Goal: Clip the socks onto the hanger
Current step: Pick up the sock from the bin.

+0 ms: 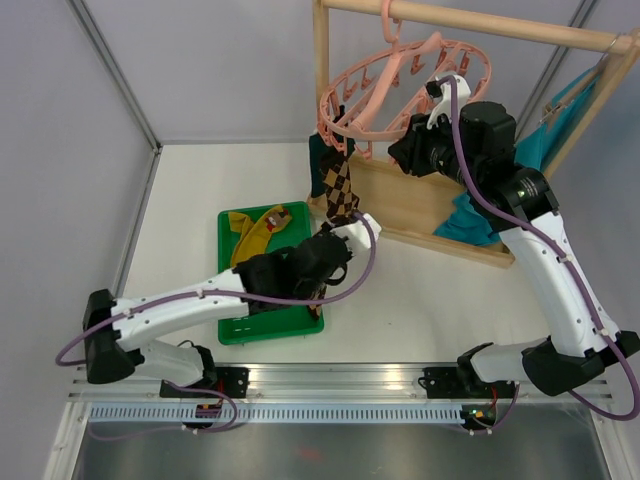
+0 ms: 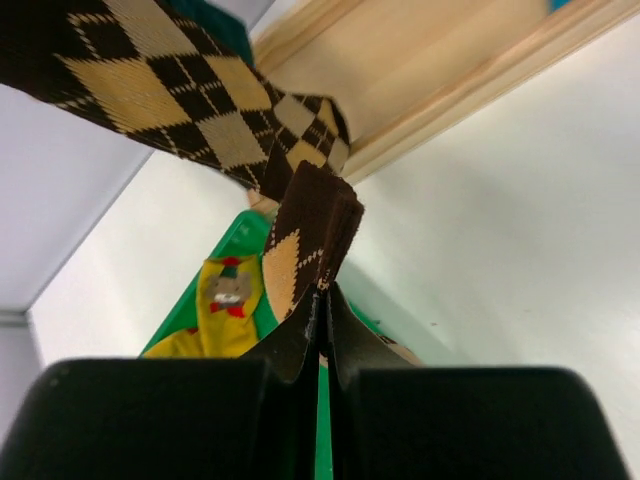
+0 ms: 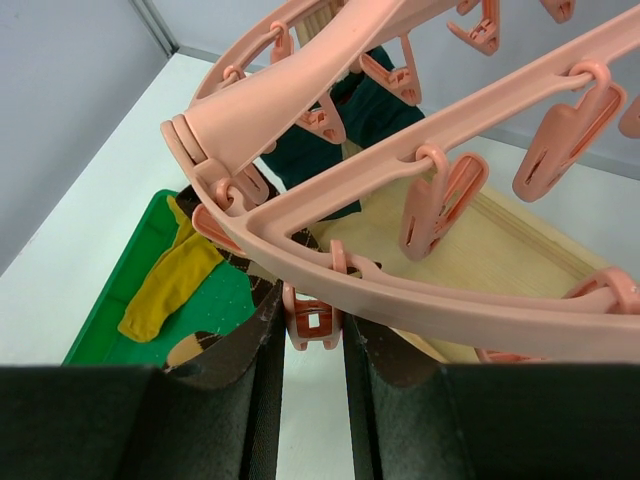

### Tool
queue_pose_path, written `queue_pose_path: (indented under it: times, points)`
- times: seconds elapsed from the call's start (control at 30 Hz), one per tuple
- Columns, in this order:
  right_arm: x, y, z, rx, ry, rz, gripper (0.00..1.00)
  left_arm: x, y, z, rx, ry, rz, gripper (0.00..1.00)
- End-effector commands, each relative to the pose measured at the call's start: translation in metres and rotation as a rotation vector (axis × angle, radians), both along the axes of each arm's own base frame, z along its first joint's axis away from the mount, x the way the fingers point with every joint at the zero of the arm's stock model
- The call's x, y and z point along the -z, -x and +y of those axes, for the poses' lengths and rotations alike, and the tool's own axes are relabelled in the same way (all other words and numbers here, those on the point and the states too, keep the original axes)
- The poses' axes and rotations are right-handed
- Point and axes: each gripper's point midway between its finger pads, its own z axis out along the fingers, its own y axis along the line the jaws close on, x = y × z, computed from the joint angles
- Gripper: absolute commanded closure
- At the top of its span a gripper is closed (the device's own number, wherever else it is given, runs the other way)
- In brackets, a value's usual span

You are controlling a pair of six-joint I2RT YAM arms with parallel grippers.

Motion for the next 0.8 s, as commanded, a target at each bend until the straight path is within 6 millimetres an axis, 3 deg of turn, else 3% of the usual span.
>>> queue_pose_path:
  times: [0.0, 0.17, 0.47, 0.77]
  points:
    - [-0.031, 0.0, -0.004, 0.016, -0.035, -0.072, 1.0, -0.039, 0.018, -0.004, 0.119, 0.194, 0.058, 0.98]
    - [-0.034, 0.0, -0.002, 0.013, -0.044, -0.07, 1.0, -0.085, 0.034, -0.002, 0.271, 0.403, 0.063, 0.98]
    - [-0.036, 0.0, 0.001, 0.003, -0.055, -0.057, 1.0, -0.088, 0.028, -0.021, 0.37, 0.588, 0.097, 0.98]
    - [-0.032, -0.001, 0.008, -0.022, -0.072, -0.029, 1.0, -0.127, 0.011, -0.037, 0.473, 0.84, 0.032, 0.98]
